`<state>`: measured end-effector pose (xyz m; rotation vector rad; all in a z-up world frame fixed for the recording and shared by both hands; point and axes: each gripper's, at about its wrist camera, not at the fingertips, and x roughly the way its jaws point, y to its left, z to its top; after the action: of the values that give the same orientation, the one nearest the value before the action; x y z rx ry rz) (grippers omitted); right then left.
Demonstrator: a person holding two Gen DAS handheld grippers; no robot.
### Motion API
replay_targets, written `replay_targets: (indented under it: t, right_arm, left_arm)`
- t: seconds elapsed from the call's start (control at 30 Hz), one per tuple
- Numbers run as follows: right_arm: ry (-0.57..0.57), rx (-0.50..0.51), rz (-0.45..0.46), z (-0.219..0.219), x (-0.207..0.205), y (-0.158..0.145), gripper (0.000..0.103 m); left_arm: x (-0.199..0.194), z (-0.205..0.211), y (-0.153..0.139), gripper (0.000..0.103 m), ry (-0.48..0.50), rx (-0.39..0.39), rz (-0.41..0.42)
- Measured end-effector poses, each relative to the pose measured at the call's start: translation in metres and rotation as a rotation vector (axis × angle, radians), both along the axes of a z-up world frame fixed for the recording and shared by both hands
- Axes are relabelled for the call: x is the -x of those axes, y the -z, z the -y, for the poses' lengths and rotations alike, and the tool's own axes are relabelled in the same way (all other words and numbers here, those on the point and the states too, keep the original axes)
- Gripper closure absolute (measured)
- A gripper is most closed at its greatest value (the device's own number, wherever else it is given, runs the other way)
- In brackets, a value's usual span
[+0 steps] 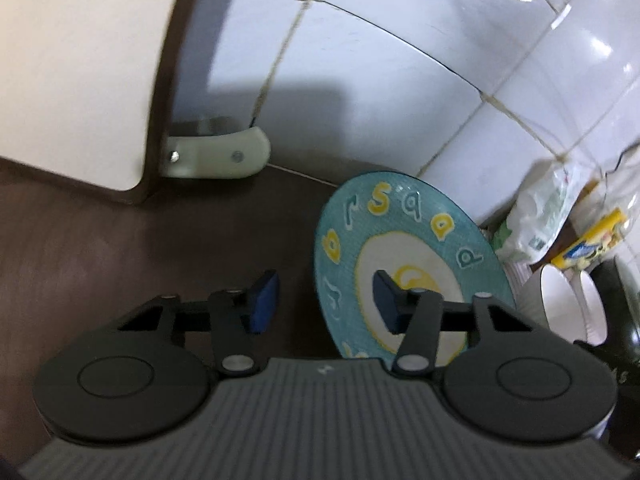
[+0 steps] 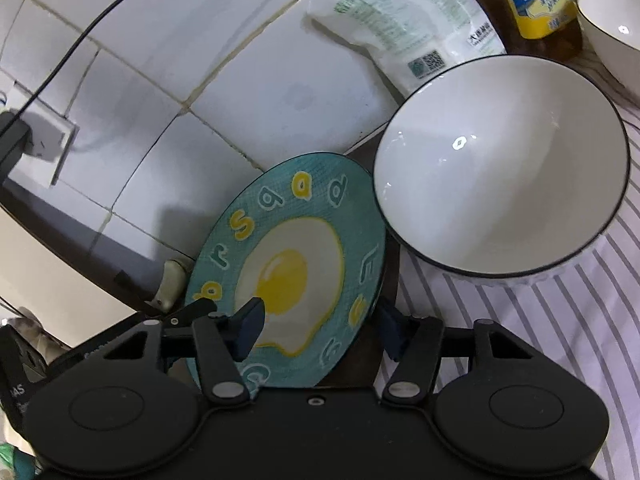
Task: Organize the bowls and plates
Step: 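Grasp the blue fried-egg plate rim with both grippers, then carry the egg plate over and lower it onto the bunny plate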
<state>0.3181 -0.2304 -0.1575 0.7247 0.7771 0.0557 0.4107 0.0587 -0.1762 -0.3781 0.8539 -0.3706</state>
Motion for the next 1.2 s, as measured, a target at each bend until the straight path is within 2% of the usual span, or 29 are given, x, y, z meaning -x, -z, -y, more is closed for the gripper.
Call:
replay_targets:
  t: [0.17,0.23,0.3,0.33,0.4,0.43,0.5,0.6,0.67,0.7,0.8,0.83,1.03,1.2]
  right_arm:
    - [0.032,0.017,-0.003,-0.002,-0.004,0.000,0.041]
    - [0.045,0.041,-0.010,-0.004,-0.004,-0.001,0.049]
    - [0.054,0.080,-0.018,-0.006,-0.005,-0.002,0.063]
    - [0.058,0.096,-0.022,-0.006,-0.006,-0.002,0.066]
    - [0.072,0.116,-0.035,-0.005,-0.006,-0.001,0.080]
    - [0.074,0.134,-0.042,-0.005,-0.007,-0.001,0.083]
    - [0.074,0.147,-0.042,-0.004,-0.007,-0.002,0.083]
    - [0.058,0.213,-0.040,-0.013,-0.007,-0.006,0.082]
    - [0.039,0.218,-0.046,-0.013,-0.007,-0.007,0.081]
    - [0.026,0.221,-0.044,-0.013,-0.006,-0.008,0.081]
    - [-0.009,0.241,-0.021,-0.016,-0.002,-0.015,0.081]
    - [-0.014,0.252,-0.010,-0.018,-0.002,-0.018,0.081]
    - [-0.053,0.224,0.028,-0.012,-0.001,-0.026,0.081]
    - [-0.082,0.196,0.084,-0.013,0.019,-0.036,0.081]
  left_arm:
    - [0.002,-0.004,0.003,0.078,-0.013,-0.022,0.009]
    - [0.003,-0.005,0.004,0.080,-0.007,-0.023,0.017]
    - [0.003,-0.002,0.004,0.086,-0.003,-0.013,0.019]
    - [0.003,-0.001,0.005,0.089,-0.002,-0.006,0.019]
    - [0.003,0.002,0.006,0.090,-0.008,-0.005,0.016]
    - [0.003,0.004,0.007,0.090,-0.012,-0.001,0.012]
    - [0.000,0.007,0.010,0.089,-0.014,0.040,-0.022]
    - [-0.006,-0.006,0.017,0.090,-0.055,0.173,-0.098]
    - [-0.008,-0.013,0.021,0.090,-0.080,0.240,-0.146]
    - [-0.008,-0.012,0.020,0.090,-0.079,0.228,-0.147]
    - [-0.001,0.005,0.006,0.090,-0.042,0.075,-0.083]
    - [0.001,0.008,0.003,0.090,-0.034,0.050,-0.069]
    - [0.017,0.003,-0.003,0.089,-0.023,0.026,-0.083]
    - [0.032,-0.009,-0.009,0.088,-0.021,0.063,-0.130]
